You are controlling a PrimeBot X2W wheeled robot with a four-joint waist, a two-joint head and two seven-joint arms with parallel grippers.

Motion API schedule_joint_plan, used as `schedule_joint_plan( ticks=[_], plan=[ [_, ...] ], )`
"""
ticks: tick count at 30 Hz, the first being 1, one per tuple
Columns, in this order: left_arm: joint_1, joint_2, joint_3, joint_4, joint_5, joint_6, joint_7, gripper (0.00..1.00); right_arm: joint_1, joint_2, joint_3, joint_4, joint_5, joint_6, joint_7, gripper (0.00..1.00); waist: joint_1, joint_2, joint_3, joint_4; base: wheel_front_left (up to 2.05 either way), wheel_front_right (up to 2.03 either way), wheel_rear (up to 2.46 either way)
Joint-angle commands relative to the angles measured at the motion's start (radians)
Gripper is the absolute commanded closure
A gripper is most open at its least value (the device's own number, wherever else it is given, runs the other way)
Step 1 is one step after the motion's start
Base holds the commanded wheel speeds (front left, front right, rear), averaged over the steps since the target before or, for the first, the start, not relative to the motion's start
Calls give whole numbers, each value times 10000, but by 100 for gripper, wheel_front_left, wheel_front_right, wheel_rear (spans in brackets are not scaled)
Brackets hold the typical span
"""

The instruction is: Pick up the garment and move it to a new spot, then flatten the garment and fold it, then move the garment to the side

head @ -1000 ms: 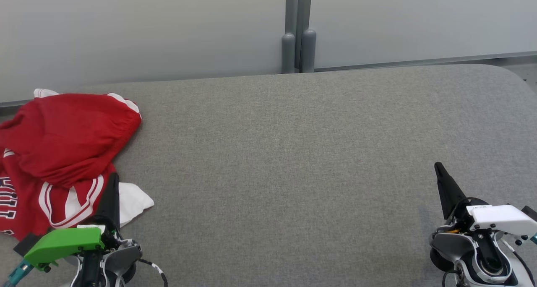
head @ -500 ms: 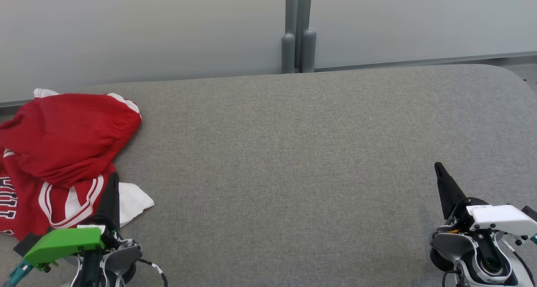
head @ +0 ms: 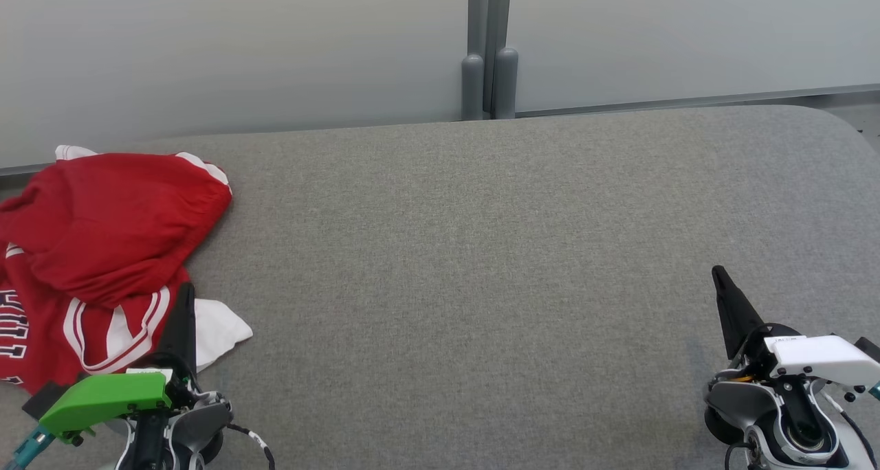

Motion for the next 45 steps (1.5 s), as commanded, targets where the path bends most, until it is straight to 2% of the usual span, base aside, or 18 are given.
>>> schedule_joint_plan(
  ticks=[1, 9, 10, 19, 26, 34, 45],
  plan=[
    [-129, 0, 32, -24, 6, -41, 43, 100, -100, -49, 2, 9, 42, 10, 12, 100, 0, 120, 0, 0, 0, 0, 0],
    [-129, 0, 32, -24, 6, -41, 43, 100, -100, -49, 2, 9, 42, 10, 12, 100, 0, 120, 0, 0, 0, 0, 0],
    [0, 0, 0, 0, 0, 0, 0, 0, 0, 0, 0, 0, 0, 0, 0, 0, 0, 0, 0, 0, 0, 0, 0],
    [290, -25, -227, 32, 8, 3, -242, 0, 277, 43, 201, 0, -111, -1, -233, 0, 0, 5, 4, 4, 0, 0, 0],
    [442, 19, -492, -69, 370, 0, -602, 0, 394, -107, 535, -112, -814, 0, -634, 0, 0, 12, 10, 10, 0, 0, 0],
    [579, 47, -619, -17, 1508, 21, -971, 0, 482, -185, 669, -308, -2844, 2, -1011, 0, 0, 19, 9, 26, 0, 0, 0],
    [850, -4, -639, -139, 3962, 104, -1445, 0, 715, -153, 695, -765, -6079, 4, -1505, 0, 0, 31, 5, 24, 0, 0, 0]
  ],
)
